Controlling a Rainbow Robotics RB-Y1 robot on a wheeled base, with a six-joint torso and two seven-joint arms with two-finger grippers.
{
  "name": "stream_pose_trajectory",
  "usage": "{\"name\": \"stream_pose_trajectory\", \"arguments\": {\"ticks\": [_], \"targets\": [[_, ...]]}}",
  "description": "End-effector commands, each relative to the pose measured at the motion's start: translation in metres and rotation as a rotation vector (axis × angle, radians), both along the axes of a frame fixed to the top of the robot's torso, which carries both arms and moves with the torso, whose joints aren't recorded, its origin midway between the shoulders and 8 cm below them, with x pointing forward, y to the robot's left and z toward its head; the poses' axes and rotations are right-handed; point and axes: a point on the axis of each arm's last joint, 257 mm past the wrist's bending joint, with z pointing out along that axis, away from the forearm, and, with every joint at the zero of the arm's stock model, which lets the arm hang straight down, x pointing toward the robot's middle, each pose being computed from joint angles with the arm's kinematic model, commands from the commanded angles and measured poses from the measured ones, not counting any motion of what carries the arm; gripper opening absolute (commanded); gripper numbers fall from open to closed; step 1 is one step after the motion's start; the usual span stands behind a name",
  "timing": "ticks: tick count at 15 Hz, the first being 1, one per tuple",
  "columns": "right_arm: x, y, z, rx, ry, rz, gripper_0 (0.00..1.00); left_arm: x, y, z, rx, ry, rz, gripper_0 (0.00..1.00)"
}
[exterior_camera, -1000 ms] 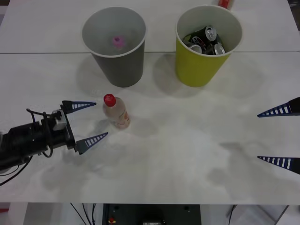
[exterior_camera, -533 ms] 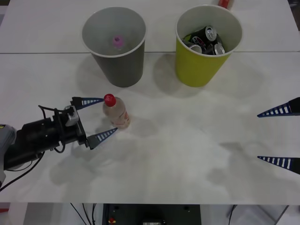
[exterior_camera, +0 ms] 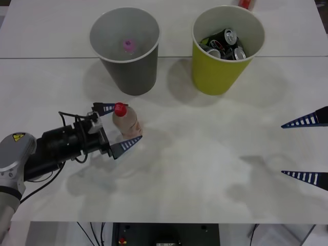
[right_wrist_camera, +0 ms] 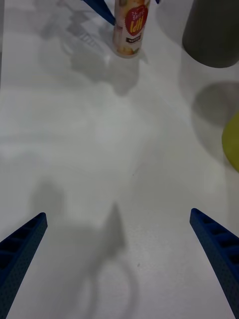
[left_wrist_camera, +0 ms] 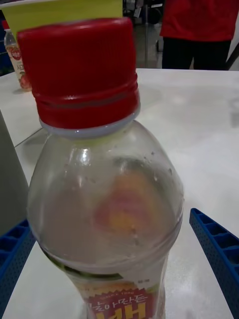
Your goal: Put the can into the green bin and the plastic bottle into the gray bin
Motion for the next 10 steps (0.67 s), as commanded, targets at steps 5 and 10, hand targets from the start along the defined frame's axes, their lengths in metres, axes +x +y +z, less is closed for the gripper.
{"name": "stream_pose_trajectory", "arguments": {"ticks": [5, 10], "targets": [[0.000, 0.000, 0.000, 0.000, 0.000, 0.000, 1.00, 0.007, -0.018, 0.001, -0.006, 0.006, 0.001, 0.30], [0.000, 0.000, 0.000, 0.000, 0.000, 0.000, 1.00, 0.007, -0.022, 0.000, -0.017, 0.027, -0.002, 0.00]]}}
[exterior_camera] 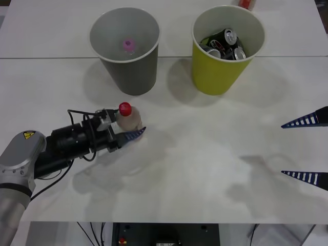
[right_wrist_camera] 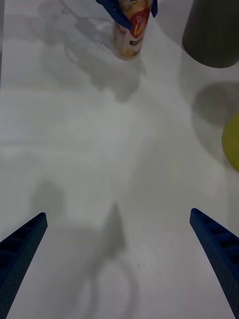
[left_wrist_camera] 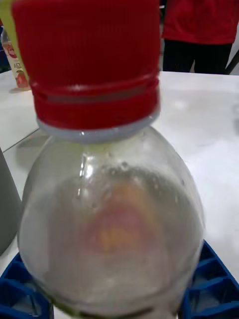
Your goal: Put the can into the green bin and the plastic bottle into the gray bin
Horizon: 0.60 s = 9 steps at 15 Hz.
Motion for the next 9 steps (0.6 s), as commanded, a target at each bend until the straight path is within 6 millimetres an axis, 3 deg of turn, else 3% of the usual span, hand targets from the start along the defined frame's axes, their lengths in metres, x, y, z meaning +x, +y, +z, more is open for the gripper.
{"name": "stream_pose_trajectory", "arguments": {"ticks": [1, 5, 9], "targets": [[0.000, 0.000, 0.000, 0.000, 0.000, 0.000, 1.00, 0.001, -0.001, 0.000, 0.003, 0.007, -0.003, 0.00], [0.000, 0.000, 0.000, 0.000, 0.000, 0.000, 1.00, 0.001, -0.002, 0.003, -0.004, 0.015, -0.006, 0.00], [0.000, 0.000, 0.000, 0.000, 0.000, 0.000, 1.00, 0.001, 0.013, 0.014, 0.000, 0.104, -0.006, 0.00]]}}
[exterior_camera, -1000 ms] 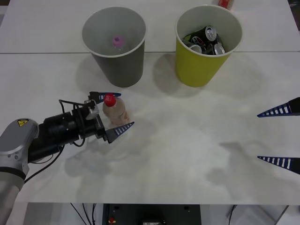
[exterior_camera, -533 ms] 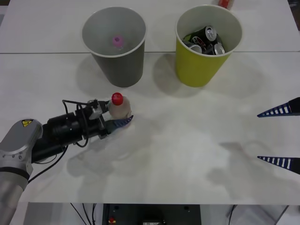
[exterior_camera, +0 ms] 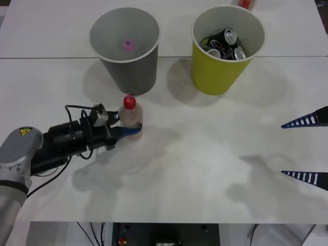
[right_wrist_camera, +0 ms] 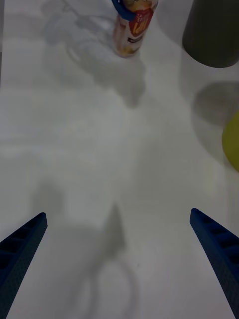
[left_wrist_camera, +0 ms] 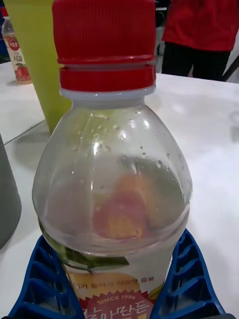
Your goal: Put the can into the green bin and the plastic bottle into the gray bin
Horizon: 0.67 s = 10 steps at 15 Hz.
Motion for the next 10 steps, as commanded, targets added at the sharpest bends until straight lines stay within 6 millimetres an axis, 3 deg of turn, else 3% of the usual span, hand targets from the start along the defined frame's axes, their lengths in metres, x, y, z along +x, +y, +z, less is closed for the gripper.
{"name": "stream_pose_trajectory", "arguments": {"ticks": [1, 10], "targets": [[0.000, 0.000, 0.000, 0.000, 0.000, 0.000, 1.00, 0.000, 0.014, 0.011, 0.041, 0.070, 0.000, 0.00], [0.000, 0.000, 0.000, 0.000, 0.000, 0.000, 1.00, -0.044, 0.091, 0.088, 0.287, 0.427, 0.070, 0.01]]}}
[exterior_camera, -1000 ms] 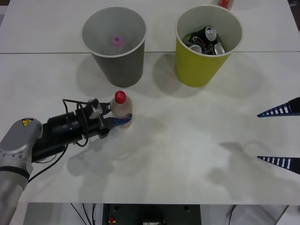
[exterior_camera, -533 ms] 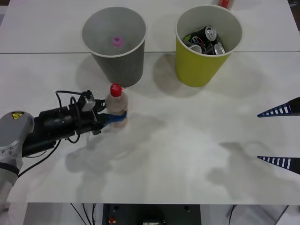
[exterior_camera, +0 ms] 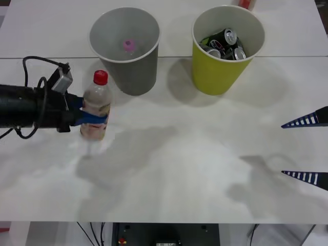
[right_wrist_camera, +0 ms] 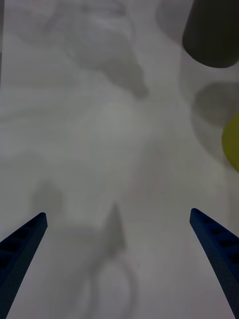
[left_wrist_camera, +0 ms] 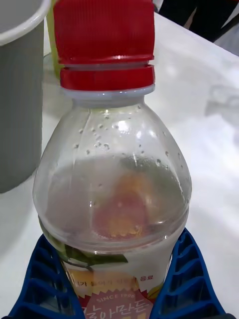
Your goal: Put the can into the green bin and the plastic bottle into the gray bin
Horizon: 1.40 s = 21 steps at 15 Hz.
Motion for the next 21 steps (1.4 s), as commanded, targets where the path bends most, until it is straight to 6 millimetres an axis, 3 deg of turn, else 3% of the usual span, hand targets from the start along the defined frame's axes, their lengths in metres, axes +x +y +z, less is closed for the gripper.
{"name": "stream_pose_trajectory", "arguments": {"ticks": [1, 5, 9, 17, 21], "targets": [[0.000, 0.000, 0.000, 0.000, 0.000, 0.000, 1.00, -0.014, 0.019, 0.023, 0.088, 0.062, 0.035, 0.01], [0.000, 0.000, 0.000, 0.000, 0.000, 0.000, 1.00, -0.021, 0.034, 0.064, 0.201, 0.121, 0.062, 0.01], [0.000, 0.000, 0.000, 0.000, 0.000, 0.000, 1.00, -0.008, 0.024, 0.100, 0.356, 0.144, 0.087, 0.01], [0.000, 0.000, 0.000, 0.000, 0.000, 0.000, 1.00, 0.077, 0.003, 0.181, 0.302, 0.271, 0.207, 0.01], [0.000, 0.000, 0.000, 0.000, 0.000, 0.000, 1.00, 0.111, -0.019, 0.204, 0.301, 0.249, 0.263, 0.01]]}}
